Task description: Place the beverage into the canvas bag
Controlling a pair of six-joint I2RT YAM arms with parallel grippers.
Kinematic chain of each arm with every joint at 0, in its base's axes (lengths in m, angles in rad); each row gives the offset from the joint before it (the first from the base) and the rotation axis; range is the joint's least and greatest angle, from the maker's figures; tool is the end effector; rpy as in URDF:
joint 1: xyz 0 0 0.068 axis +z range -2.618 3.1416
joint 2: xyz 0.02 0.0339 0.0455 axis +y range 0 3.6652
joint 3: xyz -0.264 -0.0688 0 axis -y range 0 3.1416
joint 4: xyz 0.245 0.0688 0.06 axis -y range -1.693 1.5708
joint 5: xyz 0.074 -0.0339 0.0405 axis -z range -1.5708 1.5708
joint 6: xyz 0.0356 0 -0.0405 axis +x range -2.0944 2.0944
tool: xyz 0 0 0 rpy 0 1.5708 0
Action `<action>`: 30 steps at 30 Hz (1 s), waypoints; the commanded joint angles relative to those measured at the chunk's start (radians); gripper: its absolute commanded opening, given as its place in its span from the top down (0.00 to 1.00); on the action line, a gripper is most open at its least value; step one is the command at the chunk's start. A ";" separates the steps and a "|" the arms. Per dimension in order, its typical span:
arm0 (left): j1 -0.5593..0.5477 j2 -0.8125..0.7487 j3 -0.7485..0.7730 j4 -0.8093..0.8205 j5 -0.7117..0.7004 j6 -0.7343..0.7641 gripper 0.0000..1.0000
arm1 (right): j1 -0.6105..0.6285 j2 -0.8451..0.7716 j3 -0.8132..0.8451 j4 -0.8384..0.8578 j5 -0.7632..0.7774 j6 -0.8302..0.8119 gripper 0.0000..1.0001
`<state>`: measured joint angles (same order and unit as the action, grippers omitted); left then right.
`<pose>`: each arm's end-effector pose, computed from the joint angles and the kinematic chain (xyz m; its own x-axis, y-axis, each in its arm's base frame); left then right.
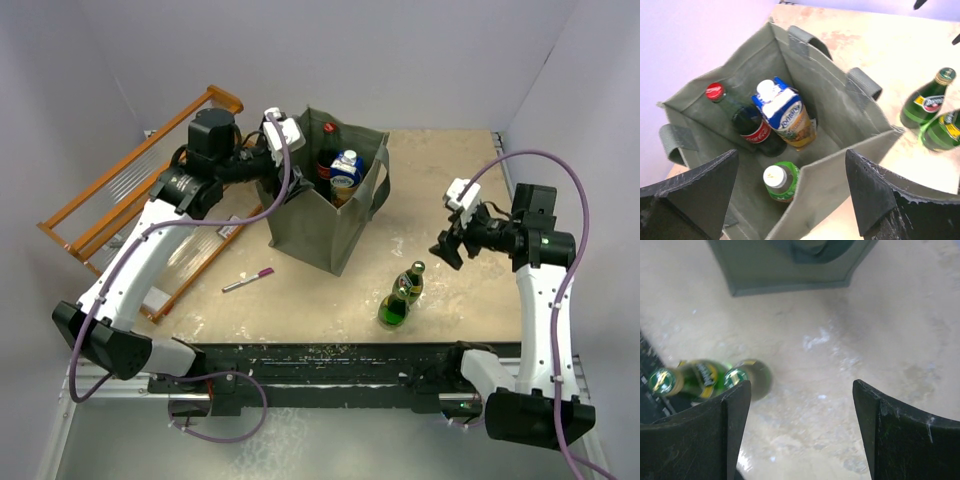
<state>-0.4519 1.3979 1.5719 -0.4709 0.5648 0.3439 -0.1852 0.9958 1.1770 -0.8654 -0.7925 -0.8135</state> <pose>0.2661 -0.1503 0.4446 0.0318 0.3011 -0.9531 0.8695 0.4619 0.1750 0.1849 -0.0088 0.3756 -0.1266 -0.4954 -0.8594 -0.7352 0.6284 -0.2539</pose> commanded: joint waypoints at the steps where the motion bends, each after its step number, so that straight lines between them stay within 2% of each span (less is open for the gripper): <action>1: 0.002 -0.029 -0.020 -0.056 0.130 0.078 0.10 | 0.007 0.011 0.010 -0.269 -0.026 -0.246 0.17; 6: 0.001 -0.047 -0.042 -0.069 0.119 0.106 0.08 | 0.086 0.010 -0.026 -0.276 0.022 -0.265 0.17; 11: -0.001 -0.051 -0.048 -0.071 0.106 0.119 0.07 | 0.214 0.005 -0.105 -0.154 0.130 -0.167 0.19; 17: -0.006 -0.050 -0.058 -0.060 0.108 0.137 0.07 | 0.229 0.038 -0.162 -0.068 0.128 -0.157 0.23; 30: -0.044 -0.053 -0.087 -0.050 0.097 0.195 0.07 | 0.251 0.061 -0.241 0.008 0.065 -0.127 0.43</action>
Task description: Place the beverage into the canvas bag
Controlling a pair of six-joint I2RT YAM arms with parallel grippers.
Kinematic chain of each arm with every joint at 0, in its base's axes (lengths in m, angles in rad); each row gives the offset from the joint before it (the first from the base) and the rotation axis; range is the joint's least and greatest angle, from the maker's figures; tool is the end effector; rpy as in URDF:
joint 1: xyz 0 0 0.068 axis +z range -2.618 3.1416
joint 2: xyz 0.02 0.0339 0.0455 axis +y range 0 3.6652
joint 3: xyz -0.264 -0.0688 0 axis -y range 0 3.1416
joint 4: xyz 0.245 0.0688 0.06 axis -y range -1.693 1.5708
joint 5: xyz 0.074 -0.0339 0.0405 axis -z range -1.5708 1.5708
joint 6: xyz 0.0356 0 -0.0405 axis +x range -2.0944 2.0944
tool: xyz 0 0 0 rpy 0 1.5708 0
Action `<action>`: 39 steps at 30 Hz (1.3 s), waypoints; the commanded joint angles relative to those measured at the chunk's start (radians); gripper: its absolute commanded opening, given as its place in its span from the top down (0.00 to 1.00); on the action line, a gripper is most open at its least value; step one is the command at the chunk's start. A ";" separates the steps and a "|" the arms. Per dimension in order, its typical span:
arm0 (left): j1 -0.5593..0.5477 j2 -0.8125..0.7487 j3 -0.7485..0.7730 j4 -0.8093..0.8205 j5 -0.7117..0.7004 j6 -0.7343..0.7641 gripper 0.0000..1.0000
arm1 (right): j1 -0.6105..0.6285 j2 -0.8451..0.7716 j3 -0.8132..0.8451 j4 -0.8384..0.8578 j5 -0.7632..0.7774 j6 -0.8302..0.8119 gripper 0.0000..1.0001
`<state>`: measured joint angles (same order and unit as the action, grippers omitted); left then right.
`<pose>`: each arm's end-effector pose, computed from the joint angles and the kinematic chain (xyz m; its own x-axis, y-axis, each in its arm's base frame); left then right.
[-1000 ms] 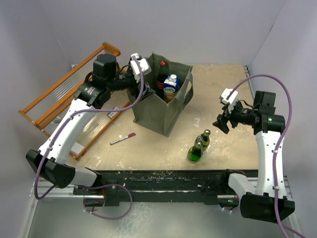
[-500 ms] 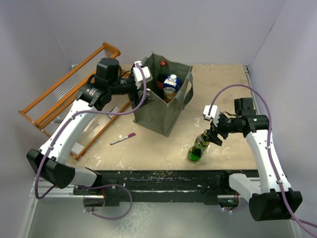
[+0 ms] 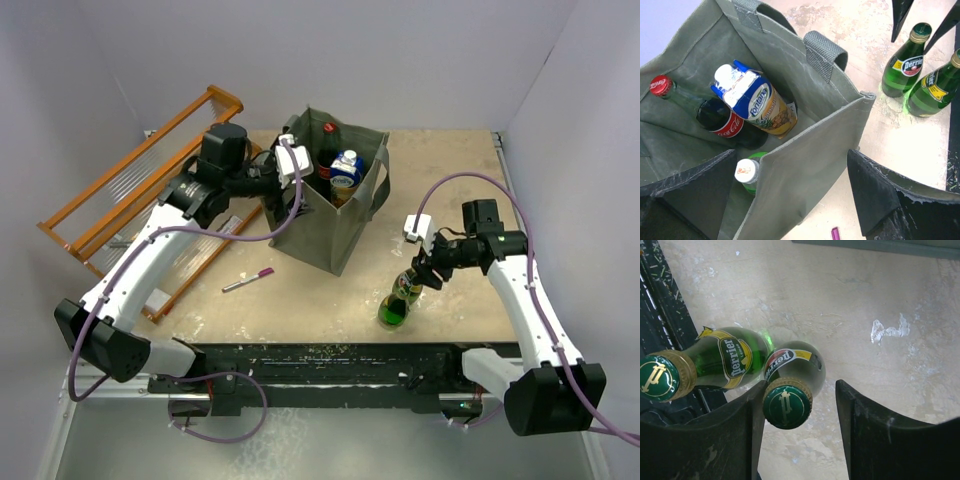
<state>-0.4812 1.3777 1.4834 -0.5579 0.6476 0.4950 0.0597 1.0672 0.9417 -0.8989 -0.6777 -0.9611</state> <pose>0.2549 -0.1573 0.4134 0.0630 0.3945 -0.9167 0.9321 0.3050 0.1953 0.1944 0.0340 0.2867 -0.1837 -0.6508 -0.7367 -0.9121 0.3924 -0.1192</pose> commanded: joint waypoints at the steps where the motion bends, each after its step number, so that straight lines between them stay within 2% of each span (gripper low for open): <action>1: -0.018 -0.031 0.003 0.034 0.013 0.052 0.07 | 0.006 -0.013 -0.007 0.045 -0.053 0.023 0.44; 17: -0.050 -0.015 0.010 -0.040 0.001 0.152 0.06 | 0.006 -0.054 -0.015 0.074 -0.075 0.058 0.74; 26: -0.078 0.006 0.043 -0.103 -0.005 0.211 0.06 | 0.007 -0.092 0.013 0.131 -0.058 0.136 1.00; 34: -0.123 0.044 0.071 -0.144 -0.036 0.273 0.06 | 0.006 -0.158 0.056 0.269 -0.016 0.320 1.00; 39: -0.133 0.069 0.094 -0.124 -0.071 0.305 0.06 | 0.006 -0.162 0.155 0.296 0.018 0.376 1.00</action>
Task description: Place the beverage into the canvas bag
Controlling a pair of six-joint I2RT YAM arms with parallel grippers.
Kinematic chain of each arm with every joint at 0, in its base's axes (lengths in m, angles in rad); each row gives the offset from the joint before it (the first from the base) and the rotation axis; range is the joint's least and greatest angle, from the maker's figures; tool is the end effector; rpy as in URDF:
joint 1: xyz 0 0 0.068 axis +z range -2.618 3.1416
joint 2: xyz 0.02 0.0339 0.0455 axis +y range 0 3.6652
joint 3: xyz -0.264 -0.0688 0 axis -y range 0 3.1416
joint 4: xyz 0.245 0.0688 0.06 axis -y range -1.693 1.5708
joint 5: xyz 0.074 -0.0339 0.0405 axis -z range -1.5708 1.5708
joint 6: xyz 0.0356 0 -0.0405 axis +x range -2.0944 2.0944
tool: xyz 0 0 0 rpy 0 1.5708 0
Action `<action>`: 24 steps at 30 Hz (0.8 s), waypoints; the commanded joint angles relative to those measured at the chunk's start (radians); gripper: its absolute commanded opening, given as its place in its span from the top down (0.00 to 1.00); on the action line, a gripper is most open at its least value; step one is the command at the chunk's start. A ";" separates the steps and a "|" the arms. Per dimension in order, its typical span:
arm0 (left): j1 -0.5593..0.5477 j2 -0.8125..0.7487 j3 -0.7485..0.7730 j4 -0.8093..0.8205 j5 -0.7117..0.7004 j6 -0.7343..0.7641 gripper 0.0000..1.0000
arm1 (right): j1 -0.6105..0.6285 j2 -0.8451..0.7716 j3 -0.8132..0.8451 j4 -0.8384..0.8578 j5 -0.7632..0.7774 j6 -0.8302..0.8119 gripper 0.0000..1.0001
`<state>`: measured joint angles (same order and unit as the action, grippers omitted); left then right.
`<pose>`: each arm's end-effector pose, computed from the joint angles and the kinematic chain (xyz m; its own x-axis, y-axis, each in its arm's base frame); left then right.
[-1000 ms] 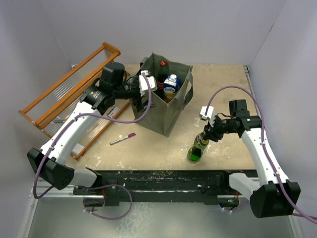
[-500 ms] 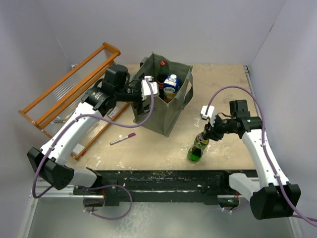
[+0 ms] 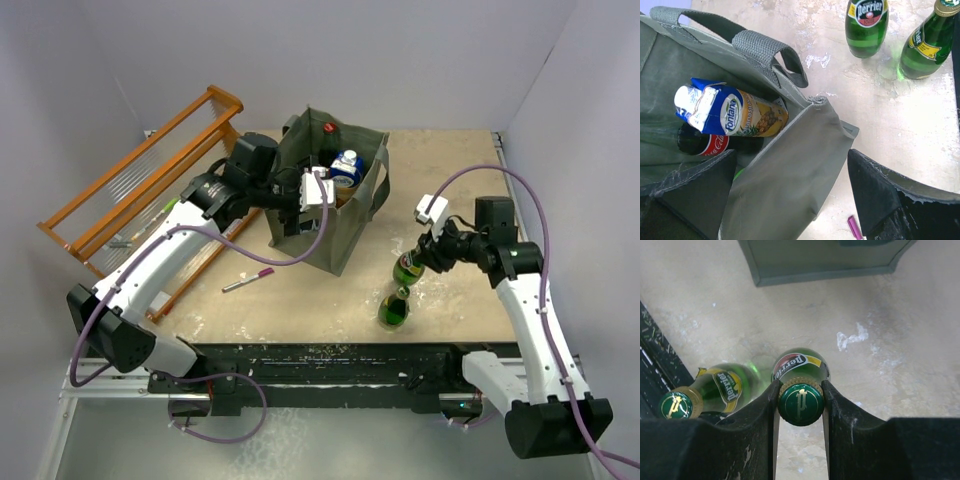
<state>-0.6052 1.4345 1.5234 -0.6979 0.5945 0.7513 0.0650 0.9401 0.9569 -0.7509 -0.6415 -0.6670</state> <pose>0.2417 -0.1915 0.3974 0.2358 0.5245 -0.8181 0.9417 0.0847 0.3257 0.1826 0.0332 0.3221 -0.2188 -0.5109 -0.8313 -0.8028 0.5786 -0.1443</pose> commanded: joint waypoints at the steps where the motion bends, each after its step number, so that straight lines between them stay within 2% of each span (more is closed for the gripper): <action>1: -0.009 0.014 0.064 0.016 -0.018 0.054 0.06 | 0.001 -0.033 0.158 0.148 -0.012 0.092 1.00; 7: -0.018 0.040 0.099 -0.017 0.008 0.080 0.07 | 0.002 -0.019 0.279 0.171 0.001 0.170 1.00; 13: -0.019 0.048 0.095 -0.022 0.032 0.024 0.15 | 0.001 0.022 0.430 0.218 0.010 0.254 1.00; 24: -0.024 0.043 0.092 -0.055 0.071 -0.012 0.44 | 0.009 0.175 0.788 0.257 0.020 0.377 1.00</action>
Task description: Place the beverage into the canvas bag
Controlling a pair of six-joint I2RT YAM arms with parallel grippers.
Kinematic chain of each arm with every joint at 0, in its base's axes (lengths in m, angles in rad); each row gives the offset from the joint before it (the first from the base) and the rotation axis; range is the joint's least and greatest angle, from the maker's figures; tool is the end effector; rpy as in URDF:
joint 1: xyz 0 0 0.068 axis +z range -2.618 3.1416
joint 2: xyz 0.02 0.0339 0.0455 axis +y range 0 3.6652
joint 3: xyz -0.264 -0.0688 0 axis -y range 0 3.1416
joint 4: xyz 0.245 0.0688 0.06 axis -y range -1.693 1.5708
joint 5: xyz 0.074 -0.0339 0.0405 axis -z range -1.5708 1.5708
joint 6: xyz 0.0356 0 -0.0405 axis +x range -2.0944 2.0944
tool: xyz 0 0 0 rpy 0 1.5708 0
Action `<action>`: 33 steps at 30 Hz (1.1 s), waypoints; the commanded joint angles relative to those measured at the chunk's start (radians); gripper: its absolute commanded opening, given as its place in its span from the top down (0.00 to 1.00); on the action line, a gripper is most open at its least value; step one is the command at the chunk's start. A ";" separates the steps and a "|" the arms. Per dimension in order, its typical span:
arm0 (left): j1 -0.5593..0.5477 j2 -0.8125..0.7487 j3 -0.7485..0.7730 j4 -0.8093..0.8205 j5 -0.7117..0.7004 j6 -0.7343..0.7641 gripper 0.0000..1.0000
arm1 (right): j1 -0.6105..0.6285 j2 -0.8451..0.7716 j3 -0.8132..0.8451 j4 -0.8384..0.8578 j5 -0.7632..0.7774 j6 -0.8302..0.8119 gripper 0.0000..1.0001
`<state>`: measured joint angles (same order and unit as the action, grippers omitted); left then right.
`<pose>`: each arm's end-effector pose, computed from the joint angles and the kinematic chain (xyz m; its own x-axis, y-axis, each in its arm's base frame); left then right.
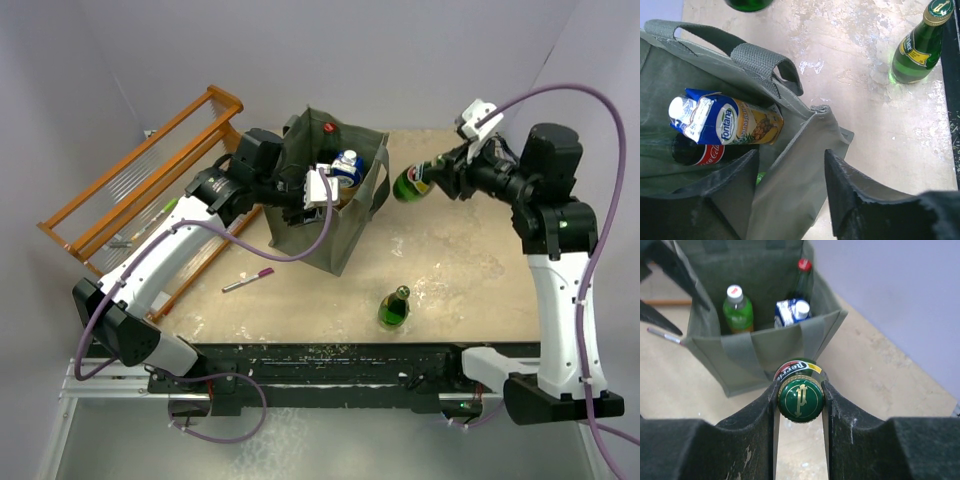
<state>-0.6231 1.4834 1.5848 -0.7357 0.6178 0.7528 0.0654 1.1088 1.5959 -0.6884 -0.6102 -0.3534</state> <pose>0.2459 -0.2021 0.3999 0.2331 0.5188 -0.8225 0.9527 0.0480 0.3002 0.1901 0.0329 0.4969 0.0252 -0.2826 -0.9589 -0.6449 0.7283 -0.2316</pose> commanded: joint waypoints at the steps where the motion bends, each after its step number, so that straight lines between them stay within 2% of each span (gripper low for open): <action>1: -0.007 -0.003 0.029 -0.022 0.051 -0.013 0.48 | 0.010 0.023 0.177 0.193 -0.011 0.072 1.00; 10: -0.011 0.012 0.020 -0.010 0.116 -0.052 0.70 | 0.079 0.146 0.385 0.243 0.000 0.145 1.00; 18: -0.021 0.021 0.040 0.012 0.198 -0.153 0.99 | 0.211 0.284 0.557 0.246 0.021 0.165 1.00; 24: -0.021 0.010 0.039 0.036 0.217 -0.229 1.00 | 0.304 0.394 0.658 0.213 0.021 0.173 1.00; 33: -0.021 -0.004 0.031 0.093 0.253 -0.380 1.00 | 0.397 0.452 0.587 0.208 0.045 0.148 1.00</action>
<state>-0.6277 1.5082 1.5852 -0.7208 0.7364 0.4828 0.4461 1.6001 2.1715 -0.6514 -0.5655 -0.1940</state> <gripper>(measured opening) 0.009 0.360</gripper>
